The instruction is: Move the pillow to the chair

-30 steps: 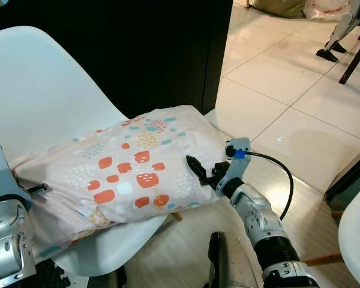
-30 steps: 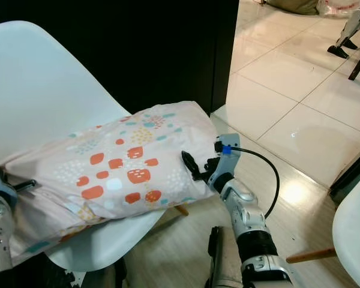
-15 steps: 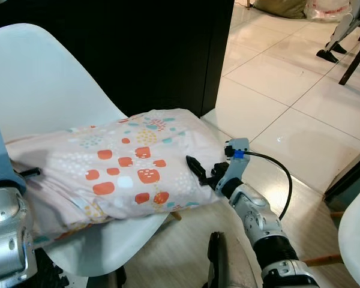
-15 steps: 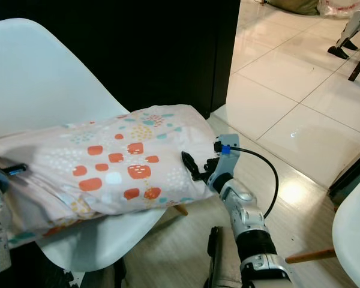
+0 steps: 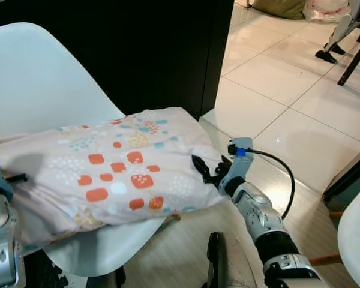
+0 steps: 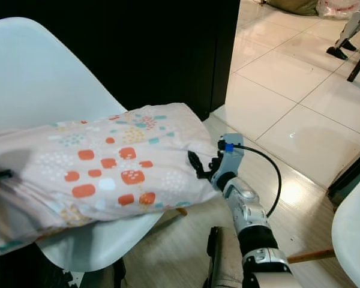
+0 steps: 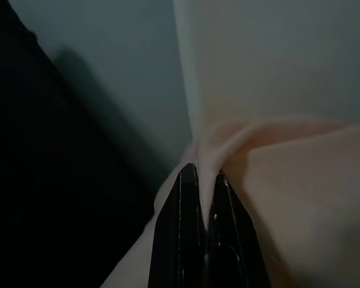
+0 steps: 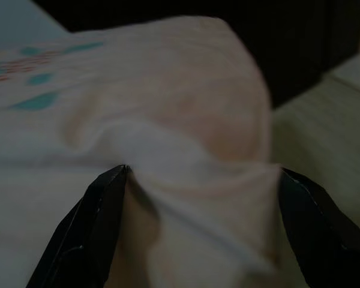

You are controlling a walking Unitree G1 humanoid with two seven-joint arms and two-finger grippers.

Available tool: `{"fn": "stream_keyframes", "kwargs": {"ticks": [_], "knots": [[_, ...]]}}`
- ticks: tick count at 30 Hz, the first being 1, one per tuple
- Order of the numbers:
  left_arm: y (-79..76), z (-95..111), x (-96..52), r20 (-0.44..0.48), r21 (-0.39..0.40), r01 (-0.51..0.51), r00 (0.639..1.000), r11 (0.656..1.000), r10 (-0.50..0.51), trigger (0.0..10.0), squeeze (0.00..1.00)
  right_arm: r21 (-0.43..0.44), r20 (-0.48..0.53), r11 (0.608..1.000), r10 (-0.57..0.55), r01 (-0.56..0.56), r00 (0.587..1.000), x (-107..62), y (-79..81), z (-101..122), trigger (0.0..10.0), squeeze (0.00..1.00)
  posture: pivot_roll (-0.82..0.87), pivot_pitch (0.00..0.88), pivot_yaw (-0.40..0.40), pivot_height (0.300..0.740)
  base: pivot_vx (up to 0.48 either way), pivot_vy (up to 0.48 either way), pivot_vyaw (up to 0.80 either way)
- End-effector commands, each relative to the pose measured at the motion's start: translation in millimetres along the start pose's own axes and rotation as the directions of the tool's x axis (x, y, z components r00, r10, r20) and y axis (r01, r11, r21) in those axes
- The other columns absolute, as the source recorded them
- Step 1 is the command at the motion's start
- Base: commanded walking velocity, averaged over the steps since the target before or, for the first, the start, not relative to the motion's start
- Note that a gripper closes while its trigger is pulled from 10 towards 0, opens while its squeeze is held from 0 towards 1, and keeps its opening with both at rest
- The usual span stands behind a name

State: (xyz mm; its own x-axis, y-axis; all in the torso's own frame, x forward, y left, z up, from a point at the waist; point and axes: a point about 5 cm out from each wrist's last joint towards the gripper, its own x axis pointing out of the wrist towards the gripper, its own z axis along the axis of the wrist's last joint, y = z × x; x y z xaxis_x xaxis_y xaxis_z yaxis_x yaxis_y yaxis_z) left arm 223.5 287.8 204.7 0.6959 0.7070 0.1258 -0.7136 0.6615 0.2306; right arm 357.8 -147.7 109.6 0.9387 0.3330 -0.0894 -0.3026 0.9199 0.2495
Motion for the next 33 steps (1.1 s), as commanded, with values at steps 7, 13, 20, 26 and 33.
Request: {"fn": "stream_keyframes", "kwargs": {"ticks": [7,13,20,26,33], "knots": [[6.2,-37,-9.9,-0.082,0.110,-0.031,0.996,0.993,0.040,0.0,0.00,-0.029,-0.026,0.977,-0.214,0.213,0.976,-4.9,-25.7,-3,10.0,0.00,0.02,0.159,-0.003,0.555,0.000,0.000,0.00],[6.8,-55,-11.9,-0.138,0.123,-0.025,0.989,0.992,0.043,0.0,0.00,-0.012,0.036,0.936,-0.352,0.353,0.935,-12.0,-46.4,7,10.0,0.00,0.01,0.166,-0.003,0.555,0.000,0.000,0.00],[-10.0,-50,-8.3,-0.115,0.081,0.027,0.993,0.996,-0.018,0.0,0.00,0.397,0.264,0.903,-0.283,0.164,0.922,-9.5,-42.2,43,10.0,0.00,0.01,0.166,0.000,0.555,0.000,0.000,0.00],[-39.2,-43,-7.7,-0.080,0.002,0.150,0.986,0.989,-0.149,0.0,0.00,0.462,0.358,0.870,-0.363,0.174,0.860,-15.2,-53.3,64,10.0,0.00,0.00,0.165,0.006,0.555,0.000,0.000,0.00],[-48.7,-38,-11.7,-0.056,-0.032,0.203,0.977,0.979,-0.204,3.9,0.35,0.458,0.395,0.886,-0.275,0.071,0.877,-13.8,-41.3,70,10.0,0.00,0.00,0.164,0.006,0.555,0.000,0.000,0.00]]}}
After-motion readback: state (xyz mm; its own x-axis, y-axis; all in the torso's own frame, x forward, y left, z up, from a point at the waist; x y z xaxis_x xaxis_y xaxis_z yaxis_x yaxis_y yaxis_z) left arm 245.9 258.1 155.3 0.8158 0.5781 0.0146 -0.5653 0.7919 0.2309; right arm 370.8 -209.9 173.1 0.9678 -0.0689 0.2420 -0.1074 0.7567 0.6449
